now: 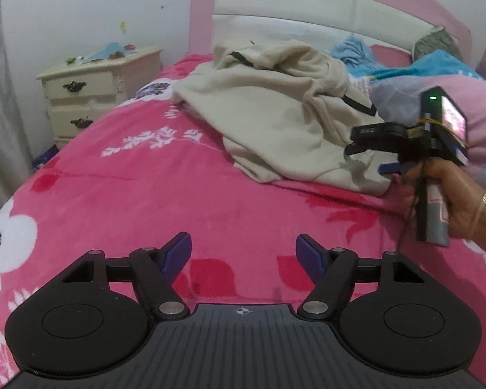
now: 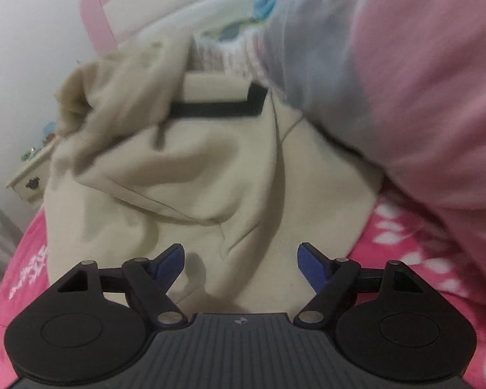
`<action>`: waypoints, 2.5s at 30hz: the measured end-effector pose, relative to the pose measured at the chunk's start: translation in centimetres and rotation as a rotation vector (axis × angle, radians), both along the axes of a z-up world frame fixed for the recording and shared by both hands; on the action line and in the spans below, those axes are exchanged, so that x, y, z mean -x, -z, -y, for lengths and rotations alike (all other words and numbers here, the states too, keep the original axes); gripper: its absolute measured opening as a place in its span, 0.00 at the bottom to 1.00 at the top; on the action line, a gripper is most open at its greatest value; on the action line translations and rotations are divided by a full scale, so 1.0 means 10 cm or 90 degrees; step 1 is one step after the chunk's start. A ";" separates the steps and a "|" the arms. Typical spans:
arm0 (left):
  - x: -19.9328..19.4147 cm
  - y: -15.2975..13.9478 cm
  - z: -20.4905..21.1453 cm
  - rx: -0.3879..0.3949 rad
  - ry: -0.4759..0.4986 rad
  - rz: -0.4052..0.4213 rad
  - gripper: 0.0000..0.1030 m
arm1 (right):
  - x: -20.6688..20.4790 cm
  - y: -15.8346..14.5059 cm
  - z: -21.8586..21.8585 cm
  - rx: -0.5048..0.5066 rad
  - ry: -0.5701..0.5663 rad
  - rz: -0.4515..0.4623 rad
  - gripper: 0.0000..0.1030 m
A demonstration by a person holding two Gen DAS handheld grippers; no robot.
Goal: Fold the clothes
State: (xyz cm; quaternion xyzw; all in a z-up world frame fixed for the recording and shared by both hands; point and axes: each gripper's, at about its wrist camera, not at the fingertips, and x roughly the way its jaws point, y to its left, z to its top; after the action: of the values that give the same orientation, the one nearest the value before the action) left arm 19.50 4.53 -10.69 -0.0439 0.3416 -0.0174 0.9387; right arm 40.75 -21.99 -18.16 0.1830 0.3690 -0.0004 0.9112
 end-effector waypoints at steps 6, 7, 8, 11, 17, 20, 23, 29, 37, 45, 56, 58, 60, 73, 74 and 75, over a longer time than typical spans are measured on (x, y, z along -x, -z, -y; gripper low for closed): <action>-0.15 0.04 -0.03 0.057 0.004 -0.002 0.71 | 0.22 -0.11 0.09 0.019 -0.090 0.064 0.12; -0.19 0.05 -0.04 0.078 0.001 -0.003 0.73 | 0.31 -0.17 0.13 0.007 -0.118 0.084 0.12; -0.23 0.06 -0.04 0.099 -0.002 -0.004 0.75 | 0.40 -0.22 0.18 -0.013 -0.146 0.098 0.11; -0.35 0.08 -0.06 0.161 -0.012 -0.008 0.82 | 0.73 -0.37 0.30 -0.079 -0.250 0.132 0.11; -0.58 0.12 -0.08 0.279 -0.021 -0.016 0.90 | 1.28 -0.45 0.26 -0.068 -0.392 0.145 0.11; -0.80 0.10 0.10 0.292 0.041 -0.026 0.93 | 1.43 -0.41 0.16 -0.045 -0.431 0.148 0.11; -0.99 0.09 0.38 0.244 0.109 -0.045 0.92 | 1.57 -0.35 -0.05 -0.020 -0.472 0.150 0.11; -1.11 0.28 0.61 0.165 0.089 -0.135 0.38 | 1.92 -0.25 -0.39 0.049 -0.557 0.141 0.11; -0.63 0.19 0.48 0.157 0.128 -0.146 0.09 | 2.46 -0.36 -0.33 0.046 -0.607 0.127 0.11; 0.23 -0.10 0.27 0.154 0.211 -0.128 0.08 | 3.38 -0.80 -0.24 -0.001 -0.705 0.126 0.11; 1.54 -0.15 0.20 0.233 0.329 -0.138 0.08 | 4.60 -1.16 0.06 -0.119 -0.784 0.037 0.11; 1.70 -0.19 0.23 0.228 0.362 -0.140 0.08 | 4.59 -1.20 0.04 -0.130 -0.792 0.023 0.11; 1.86 -0.24 0.26 0.220 0.405 -0.143 0.08 | 4.74 -1.26 0.06 -0.148 -0.803 0.007 0.11; 2.63 -0.22 0.34 0.222 0.509 -0.195 0.10 | 5.43 -1.39 0.13 -0.135 -0.784 -0.104 0.13; 2.63 -0.21 0.30 0.215 0.503 -0.197 0.11 | 5.48 -1.30 0.15 -0.137 -0.757 -0.114 0.14; 2.64 -0.21 0.26 0.209 0.497 -0.199 0.14 | 5.53 -1.22 0.15 -0.139 -0.735 -0.128 0.16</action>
State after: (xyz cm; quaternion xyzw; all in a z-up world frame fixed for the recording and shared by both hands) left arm -6.92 1.93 -8.58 -0.0621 0.4627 -0.4172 0.7797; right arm -14.58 -23.53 -6.00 0.0446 0.4910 0.5155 0.7008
